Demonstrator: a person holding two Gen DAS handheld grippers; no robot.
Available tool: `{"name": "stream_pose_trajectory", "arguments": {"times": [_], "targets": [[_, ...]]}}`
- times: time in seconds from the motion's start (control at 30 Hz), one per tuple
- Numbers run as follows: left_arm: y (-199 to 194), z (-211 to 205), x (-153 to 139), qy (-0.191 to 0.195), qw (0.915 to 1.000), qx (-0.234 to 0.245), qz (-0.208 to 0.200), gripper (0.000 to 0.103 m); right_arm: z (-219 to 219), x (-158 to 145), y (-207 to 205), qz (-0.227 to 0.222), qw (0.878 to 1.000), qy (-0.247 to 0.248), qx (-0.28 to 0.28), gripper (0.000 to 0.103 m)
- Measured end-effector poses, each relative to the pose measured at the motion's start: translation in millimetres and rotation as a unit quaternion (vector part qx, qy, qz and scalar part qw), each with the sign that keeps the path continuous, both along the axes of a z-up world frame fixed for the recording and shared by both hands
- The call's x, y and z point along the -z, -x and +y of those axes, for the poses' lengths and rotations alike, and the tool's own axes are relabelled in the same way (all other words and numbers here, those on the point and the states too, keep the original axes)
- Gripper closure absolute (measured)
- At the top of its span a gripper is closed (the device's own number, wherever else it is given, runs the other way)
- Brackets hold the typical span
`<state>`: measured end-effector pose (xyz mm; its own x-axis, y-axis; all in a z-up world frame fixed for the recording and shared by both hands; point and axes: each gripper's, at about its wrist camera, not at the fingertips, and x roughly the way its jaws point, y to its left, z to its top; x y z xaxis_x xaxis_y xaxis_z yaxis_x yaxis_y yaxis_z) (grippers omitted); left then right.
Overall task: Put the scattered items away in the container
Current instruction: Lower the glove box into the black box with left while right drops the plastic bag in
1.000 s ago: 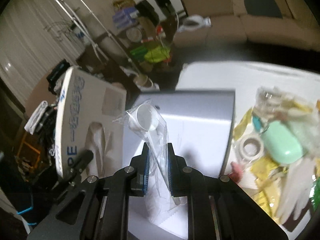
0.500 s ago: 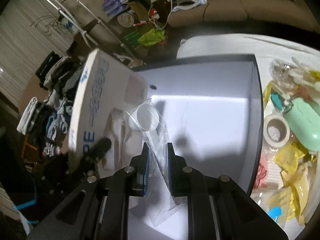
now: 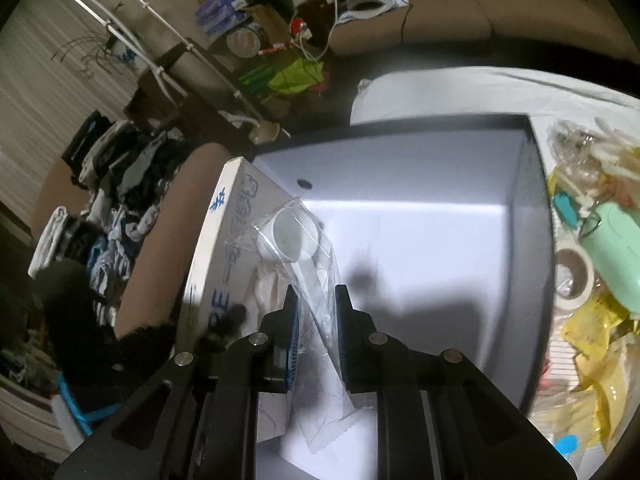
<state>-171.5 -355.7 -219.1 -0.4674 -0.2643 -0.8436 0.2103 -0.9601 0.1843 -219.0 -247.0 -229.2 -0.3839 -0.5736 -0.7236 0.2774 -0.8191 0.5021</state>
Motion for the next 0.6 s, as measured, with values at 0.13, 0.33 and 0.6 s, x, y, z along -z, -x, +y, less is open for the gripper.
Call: {"name": "stream_pose_trajectory", "arguments": {"times": [0.13,0.33,0.6], "targets": [[-6.3,-0.4,-6.0,0.002,0.9998,-0.016,0.011,0.052,-2.4,4.8,-0.4,-0.007,1.0,-0.009,-0.002,0.085],[-11.5,9.3,-18.4,0.04,0.9988,-0.022,0.02,0.023,-5.5,0.6,1.6,-0.019,0.999,0.012,-0.036,0.035],[-22.5,-7.4,-42.9,0.072,0.9957,-0.039,0.043,0.01,47.3,-33.2,-0.2,0.018,1.0,0.016,-0.018,0.017]]}}
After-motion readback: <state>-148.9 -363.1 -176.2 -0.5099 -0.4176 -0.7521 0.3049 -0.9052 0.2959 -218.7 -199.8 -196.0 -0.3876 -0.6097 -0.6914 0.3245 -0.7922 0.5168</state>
